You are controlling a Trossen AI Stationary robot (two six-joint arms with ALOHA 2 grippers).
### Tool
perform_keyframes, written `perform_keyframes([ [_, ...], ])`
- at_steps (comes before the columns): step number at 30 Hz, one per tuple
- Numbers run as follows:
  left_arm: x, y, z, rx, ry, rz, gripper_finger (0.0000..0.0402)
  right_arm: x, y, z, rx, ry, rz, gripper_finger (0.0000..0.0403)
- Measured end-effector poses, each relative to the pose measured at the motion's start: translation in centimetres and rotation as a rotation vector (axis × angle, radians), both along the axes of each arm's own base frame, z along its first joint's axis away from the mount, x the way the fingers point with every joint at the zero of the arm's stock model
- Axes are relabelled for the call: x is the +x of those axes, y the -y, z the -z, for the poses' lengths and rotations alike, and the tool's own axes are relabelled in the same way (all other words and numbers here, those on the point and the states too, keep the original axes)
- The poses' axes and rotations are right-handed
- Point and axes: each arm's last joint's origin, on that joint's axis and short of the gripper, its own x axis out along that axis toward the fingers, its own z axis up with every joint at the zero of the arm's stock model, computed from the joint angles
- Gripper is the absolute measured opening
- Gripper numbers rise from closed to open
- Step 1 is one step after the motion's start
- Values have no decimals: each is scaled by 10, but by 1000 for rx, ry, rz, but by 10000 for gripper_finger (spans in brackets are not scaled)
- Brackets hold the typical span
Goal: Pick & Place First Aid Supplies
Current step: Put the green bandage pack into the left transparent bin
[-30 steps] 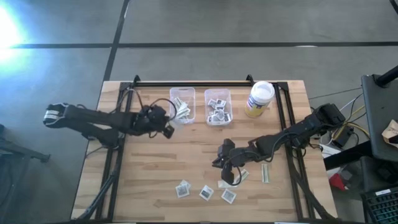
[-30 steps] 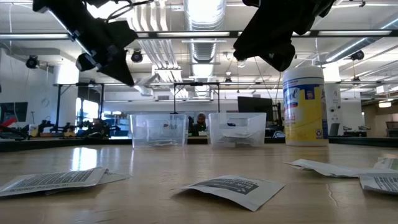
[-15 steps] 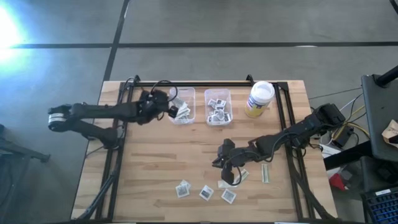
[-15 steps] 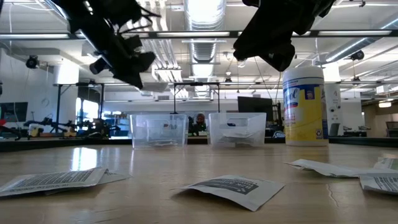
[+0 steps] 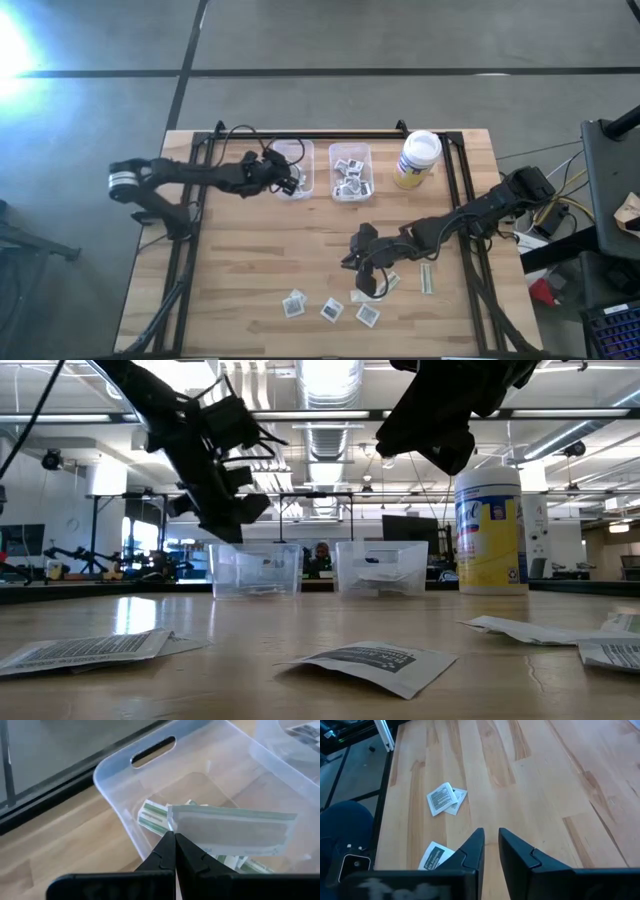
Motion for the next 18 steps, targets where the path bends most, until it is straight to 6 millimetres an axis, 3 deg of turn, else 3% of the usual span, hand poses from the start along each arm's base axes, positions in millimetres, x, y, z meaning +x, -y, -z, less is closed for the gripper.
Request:
perform_keyframes([
  [11,9,-6,4,-2,-30,-2,4,-6,-11,2,22,-22,-19,59],
  [18,8,-6,3,19,-72,39,37,-14,-28,2,23,-24,-75,52],
])
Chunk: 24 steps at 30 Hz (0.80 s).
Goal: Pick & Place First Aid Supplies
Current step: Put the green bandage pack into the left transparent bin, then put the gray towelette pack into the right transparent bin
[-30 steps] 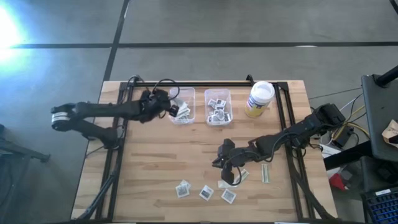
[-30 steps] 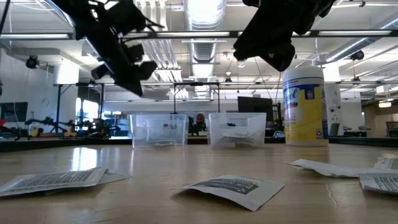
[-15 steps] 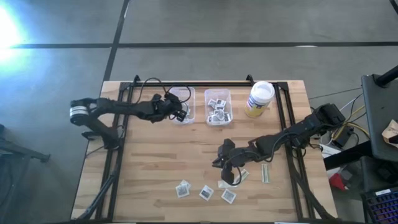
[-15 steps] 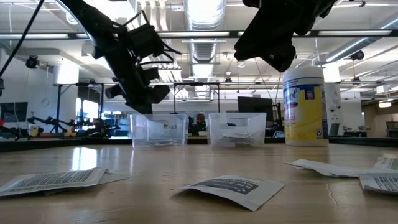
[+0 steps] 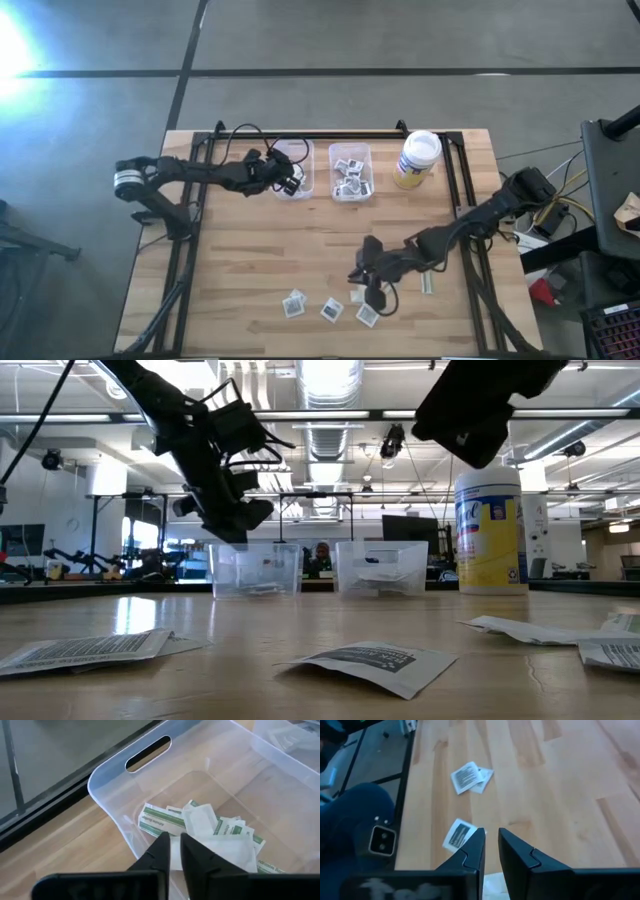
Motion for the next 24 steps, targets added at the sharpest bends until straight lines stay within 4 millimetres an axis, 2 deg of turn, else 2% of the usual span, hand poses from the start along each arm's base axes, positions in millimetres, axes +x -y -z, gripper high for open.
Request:
perform_keyframes([
  [8,-2,1,-5,5,12,2,97,-11,-20,0,19,2,-31,47],
  [15,-11,7,-43,-4,21,107,123,-22,-40,-2,78,-3,-16,47],
  [20,-19,23,-68,-87,98,237,121,-29,-46,0,158,-64,43,47],
  [24,-26,47,-76,-132,121,359,120,-35,-43,7,173,-158,117,47],
])
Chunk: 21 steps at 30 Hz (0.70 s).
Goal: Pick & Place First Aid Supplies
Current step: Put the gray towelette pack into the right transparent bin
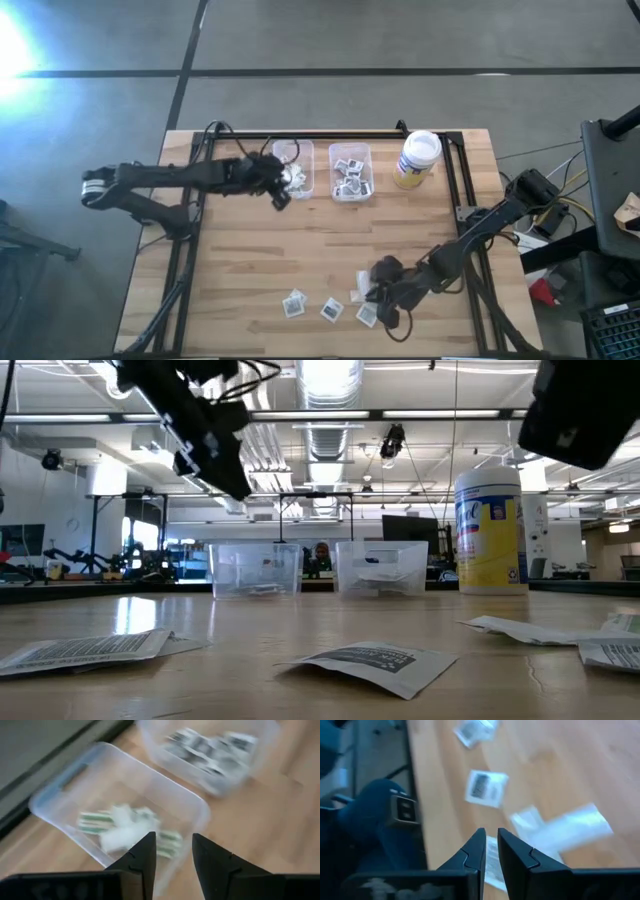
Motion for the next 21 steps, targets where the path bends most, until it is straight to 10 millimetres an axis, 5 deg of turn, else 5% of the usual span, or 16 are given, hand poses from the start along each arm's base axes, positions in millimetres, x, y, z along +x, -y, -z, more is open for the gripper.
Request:
perform_keyframes([
  [15,-19,137,15,-107,-37,469,115,-5,13,9,-101,-120,9,47],
  [21,-36,183,23,-184,-37,546,110,-21,24,17,-67,-340,210,47],
])
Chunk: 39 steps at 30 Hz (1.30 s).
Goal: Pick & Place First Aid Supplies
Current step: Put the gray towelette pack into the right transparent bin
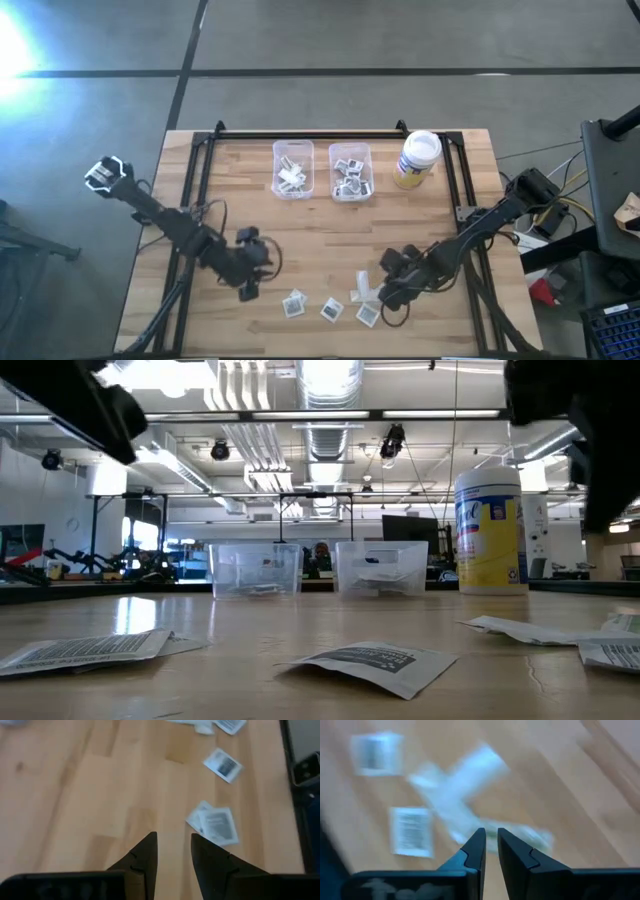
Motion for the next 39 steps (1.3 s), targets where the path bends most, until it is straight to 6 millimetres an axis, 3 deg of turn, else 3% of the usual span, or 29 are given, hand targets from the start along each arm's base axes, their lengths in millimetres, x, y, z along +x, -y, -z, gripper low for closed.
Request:
perform_keyframes([
  [3,-6,14,5,-1,0,-6,110,-12,4,5,41,-169,88,47],
  [7,-9,24,11,10,-5,-23,108,-23,-1,9,111,-315,82,50],
  [24,-3,29,26,10,-50,-73,105,-56,-41,11,152,-365,-56,129],
  [28,-2,29,27,-8,-54,-94,106,-51,-49,9,221,-296,-36,137],
  [35,-3,30,27,-14,-55,-97,106,-26,-65,-5,330,106,-8,129],
  [39,-3,30,27,-14,-55,-97,106,-22,-64,-7,321,193,70,126],
])
